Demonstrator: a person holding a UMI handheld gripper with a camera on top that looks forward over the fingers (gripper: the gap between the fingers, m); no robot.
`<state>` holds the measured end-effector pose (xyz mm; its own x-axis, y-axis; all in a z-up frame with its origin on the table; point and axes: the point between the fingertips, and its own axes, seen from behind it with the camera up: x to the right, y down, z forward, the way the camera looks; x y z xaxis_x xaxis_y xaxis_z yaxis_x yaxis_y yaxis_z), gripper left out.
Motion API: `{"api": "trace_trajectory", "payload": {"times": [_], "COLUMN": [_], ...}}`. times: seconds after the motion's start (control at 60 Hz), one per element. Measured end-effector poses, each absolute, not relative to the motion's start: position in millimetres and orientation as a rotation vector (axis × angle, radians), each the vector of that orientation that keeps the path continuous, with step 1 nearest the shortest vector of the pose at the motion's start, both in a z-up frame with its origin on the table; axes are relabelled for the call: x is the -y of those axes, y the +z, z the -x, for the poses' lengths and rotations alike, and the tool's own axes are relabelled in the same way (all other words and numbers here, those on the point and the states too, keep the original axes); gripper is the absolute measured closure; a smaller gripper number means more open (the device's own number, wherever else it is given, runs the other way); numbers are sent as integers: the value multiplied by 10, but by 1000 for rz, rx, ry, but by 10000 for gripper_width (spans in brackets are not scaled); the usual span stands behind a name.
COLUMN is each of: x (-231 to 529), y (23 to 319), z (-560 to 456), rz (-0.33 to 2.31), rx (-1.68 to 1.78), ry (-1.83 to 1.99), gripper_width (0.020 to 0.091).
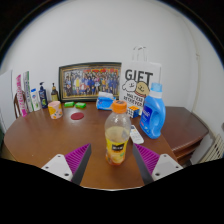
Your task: Pour water
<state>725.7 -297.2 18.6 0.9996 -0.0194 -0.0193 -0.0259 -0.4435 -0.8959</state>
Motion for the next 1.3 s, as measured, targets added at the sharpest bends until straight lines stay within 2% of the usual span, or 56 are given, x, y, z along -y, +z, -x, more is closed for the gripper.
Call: {"api": "trace_trajectory", "payload": {"times": [0.083, 0.167, 0.283, 0.317, 0.333, 0.383, 0.4, 0.433, 0.45, 0.483, 0.5, 0.533, 0.55, 0.683, 0.783, 1.0, 1.167, 1.3], "x": [2706, 2498, 2294, 2264, 2252, 2234, 2235, 2242, 2242, 2244, 2244, 2243, 2237, 2151, 1999, 1319, 631, 93], "y": [72, -38, -236, -245, -233, -228, -221, -225, -223, -221, -220, -217, -218, -172, 3, 684, 1274, 1516], "z": [-7345, -7366, -7394, -7391, -7385, -7395, -7396, -7398, -7396, -7403, -7408, -7423, -7422, -7399, -7356, -7136, -6709, -6141], "rz": [2020, 2012, 2019, 2014, 2006, 1994, 1991, 1987, 1985, 1984, 1984, 1985, 1985, 2000, 2004, 1941, 1866, 1804], "rx": [-33, -17, -14, -23, -27, -38, -37, -37, -35, -35, -32, -25, -17, 19, 15, 108, 276, 488], "ry": [24, 33, 35, 47, 55, 65, 65, 59, 58, 49, 42, 19, 7, -37, -79, -296, -605, -879], "gripper_width": [249, 291, 489, 575, 647, 659, 711, 714, 759, 759, 817, 819, 848, 848, 850, 850, 849, 852]}}
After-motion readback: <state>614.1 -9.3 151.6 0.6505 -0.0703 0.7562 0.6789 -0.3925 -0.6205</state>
